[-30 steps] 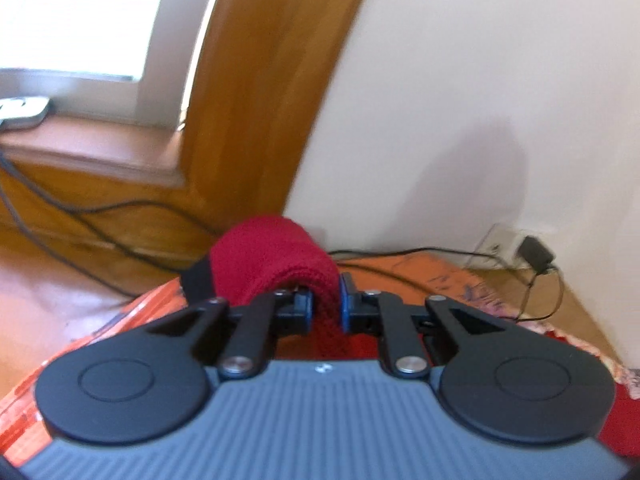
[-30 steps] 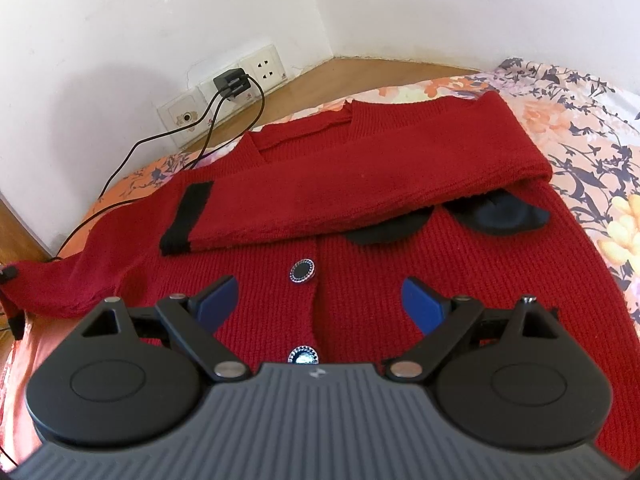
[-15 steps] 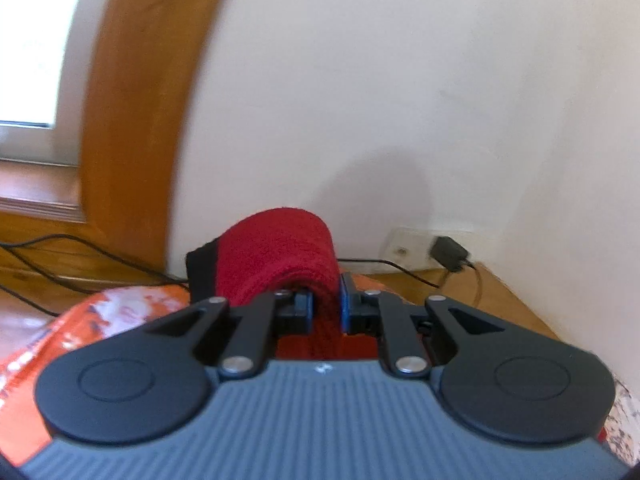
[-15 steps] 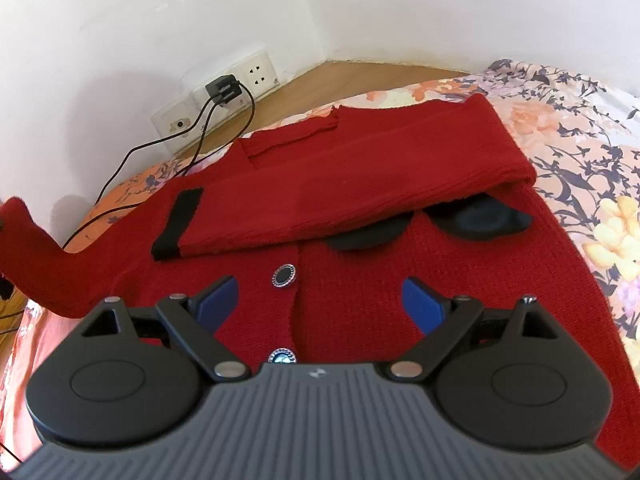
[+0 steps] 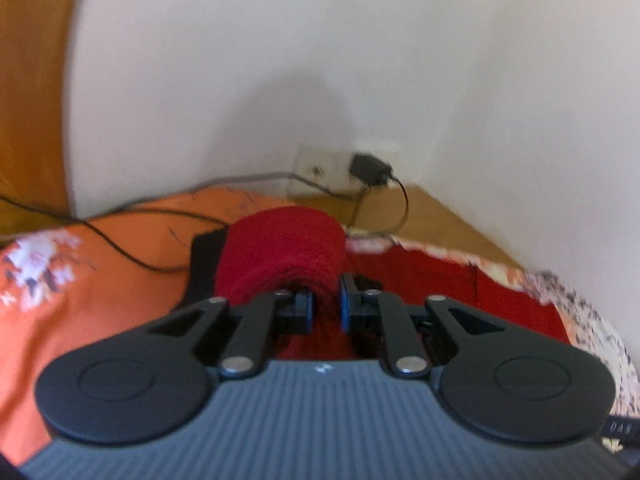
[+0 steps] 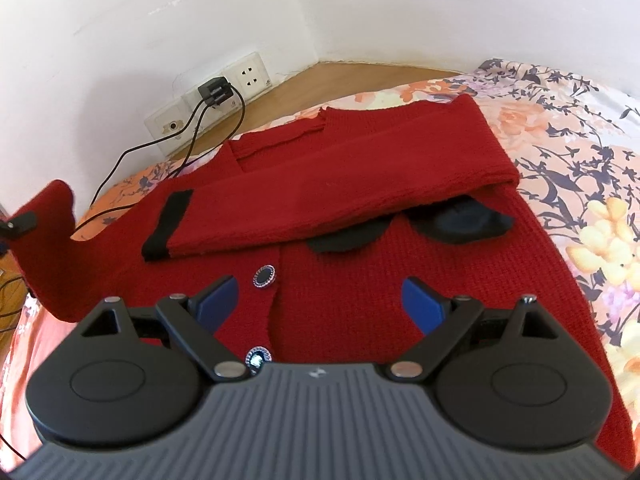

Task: Fold small clothes
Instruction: 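Lift the sleeve with the left gripper and fold it across the cardigan front, then open the left gripper to release the folded sleeve cuff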

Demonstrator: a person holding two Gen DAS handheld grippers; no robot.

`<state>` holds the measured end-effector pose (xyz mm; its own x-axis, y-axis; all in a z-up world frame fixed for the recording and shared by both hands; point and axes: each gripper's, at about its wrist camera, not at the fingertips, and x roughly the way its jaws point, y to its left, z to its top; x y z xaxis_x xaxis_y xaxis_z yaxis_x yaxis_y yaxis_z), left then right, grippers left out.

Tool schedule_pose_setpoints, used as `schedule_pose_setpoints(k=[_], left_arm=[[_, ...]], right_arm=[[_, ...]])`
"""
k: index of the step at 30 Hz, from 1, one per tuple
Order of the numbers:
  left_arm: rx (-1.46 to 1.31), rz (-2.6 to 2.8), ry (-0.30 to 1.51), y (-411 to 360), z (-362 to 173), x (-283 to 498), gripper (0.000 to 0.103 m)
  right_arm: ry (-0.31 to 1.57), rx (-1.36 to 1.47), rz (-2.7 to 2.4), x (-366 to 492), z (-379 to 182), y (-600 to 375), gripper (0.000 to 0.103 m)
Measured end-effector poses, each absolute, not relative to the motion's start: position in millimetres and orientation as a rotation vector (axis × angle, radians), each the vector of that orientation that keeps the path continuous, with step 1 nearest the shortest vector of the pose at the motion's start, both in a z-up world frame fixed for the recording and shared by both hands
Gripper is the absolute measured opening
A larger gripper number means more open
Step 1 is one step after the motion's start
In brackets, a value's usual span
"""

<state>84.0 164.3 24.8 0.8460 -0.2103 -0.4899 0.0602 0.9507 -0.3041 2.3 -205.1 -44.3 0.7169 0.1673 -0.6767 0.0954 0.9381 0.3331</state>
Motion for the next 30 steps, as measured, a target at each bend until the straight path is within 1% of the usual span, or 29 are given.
schedule_pose_setpoints(k=[12,21,23,28,30], left_arm=[[-0.21,-0.229,0.699,131.7,-22.7,88.6,0.015],[-0.175,-0.238,0.768,126.0,-43.7,99.3,0.019],[-0.172,-0.239,0.78,126.1,-45.1,98.9,0.021],[-0.161,-0.252,0.792,127.1,-41.5,93.9,0.04],[-0.15,-0.251,0.796,128.4,-38.9,91.3,0.043]], right_arm=[[0.792,0.369,0.02,-0.1,-49.2,-214.8,0.093],[0.812,0.378,0.025,2.5,-52.7,-214.9,0.093],[0.82,0.382,0.036,3.8,-54.5,-213.1,0.093],[0.84,0.387,0.069,7.4,-57.2,-203.2,0.093],[0.849,0.394,0.089,9.9,-57.8,-197.8,0.093]])
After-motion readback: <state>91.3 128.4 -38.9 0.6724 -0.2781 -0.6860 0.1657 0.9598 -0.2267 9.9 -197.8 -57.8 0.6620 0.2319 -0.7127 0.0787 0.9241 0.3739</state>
